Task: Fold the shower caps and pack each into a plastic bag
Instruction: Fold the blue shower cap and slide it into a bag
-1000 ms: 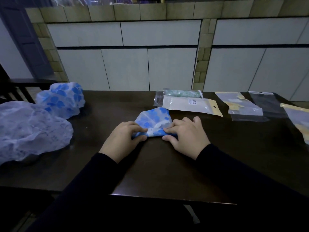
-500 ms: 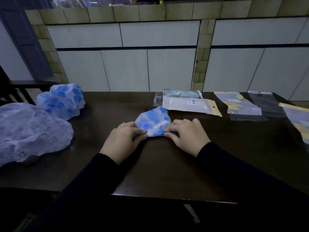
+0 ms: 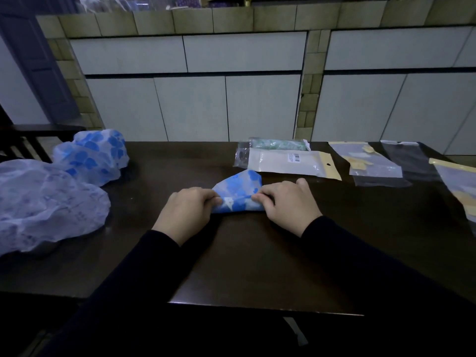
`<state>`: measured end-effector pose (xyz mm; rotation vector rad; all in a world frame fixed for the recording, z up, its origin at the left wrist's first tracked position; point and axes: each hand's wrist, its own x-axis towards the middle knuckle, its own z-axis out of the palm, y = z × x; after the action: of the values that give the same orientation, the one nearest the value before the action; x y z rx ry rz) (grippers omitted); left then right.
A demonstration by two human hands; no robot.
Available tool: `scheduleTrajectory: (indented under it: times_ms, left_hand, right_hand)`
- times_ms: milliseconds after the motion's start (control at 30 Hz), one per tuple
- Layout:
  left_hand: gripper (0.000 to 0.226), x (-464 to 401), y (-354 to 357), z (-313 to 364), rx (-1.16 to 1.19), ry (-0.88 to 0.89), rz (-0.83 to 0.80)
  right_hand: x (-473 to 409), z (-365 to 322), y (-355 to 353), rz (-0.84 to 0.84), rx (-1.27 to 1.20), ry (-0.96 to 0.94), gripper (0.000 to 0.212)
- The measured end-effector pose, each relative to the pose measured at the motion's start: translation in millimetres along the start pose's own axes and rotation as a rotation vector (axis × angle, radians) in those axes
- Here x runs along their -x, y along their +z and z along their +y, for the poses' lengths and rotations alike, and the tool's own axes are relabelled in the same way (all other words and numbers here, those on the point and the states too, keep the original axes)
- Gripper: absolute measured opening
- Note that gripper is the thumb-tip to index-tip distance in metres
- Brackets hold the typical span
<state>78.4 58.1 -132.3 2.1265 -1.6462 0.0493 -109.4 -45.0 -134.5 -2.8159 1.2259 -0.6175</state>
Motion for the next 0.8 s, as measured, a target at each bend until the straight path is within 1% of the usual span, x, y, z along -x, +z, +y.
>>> scheduleTrajectory:
  times_ms: [133,200,300,333,367,433,467,500,567,600,667,733,800]
  left_hand:
    - [0.016,-7,-3,1,0.015,-0.031,0.011]
    - [0.014,-7,-1,1,-0.036,-0.009,0.048]
    - [0.006,-6,4,1,-0.137,0.153,0.239]
    - [0.006,-5,6,1,-0.151,0.192,0.265]
    - [0.009,-6,7,1,-0.162,0.222,0.273]
    - [0.018,-6,8,2,-0.133,0.235,0.220]
    - [0.027,-6,8,2,-0.102,0.224,0.192]
    - [0.035,-4,8,3,-0.075,0.208,0.170]
    - [0.045,-1,8,5,-0.059,0.159,0.125]
    - [0.047,0,8,6,-0.057,0.129,0.103]
    - [0.037,1,9,5,-0.059,0.094,0.083]
    - [0.036,0,10,3,-0.052,0.084,0.067]
    - [0.035,-1,10,1,-0.046,0.068,0.049]
  right_hand:
    - [-9,1,0,-0.019,0.030,0.014,0.034]
    - [-10,1,1,-0.009,0.043,0.022,0.033]
    - [-9,0,2,0.083,0.091,-0.011,0.030]
    - [-8,0,3,0.138,0.093,-0.038,0.026]
    - [-7,0,4,0.190,0.079,-0.074,0.021]
    - [-7,-1,6,0.262,0.058,-0.163,0.008]
    - [-7,-1,6,0.284,0.057,-0.199,0.006]
    - [-7,-1,7,0.292,0.069,-0.221,0.008]
    - [-5,-1,6,0.210,0.112,-0.219,0.021]
    - [-3,-1,5,0.145,0.113,-0.197,0.026]
    - [-1,2,3,0.077,0.085,-0.164,0.033]
    - [0,4,2,0.039,0.063,-0.127,0.035]
    - [0,6,2,0.022,0.047,-0.107,0.033]
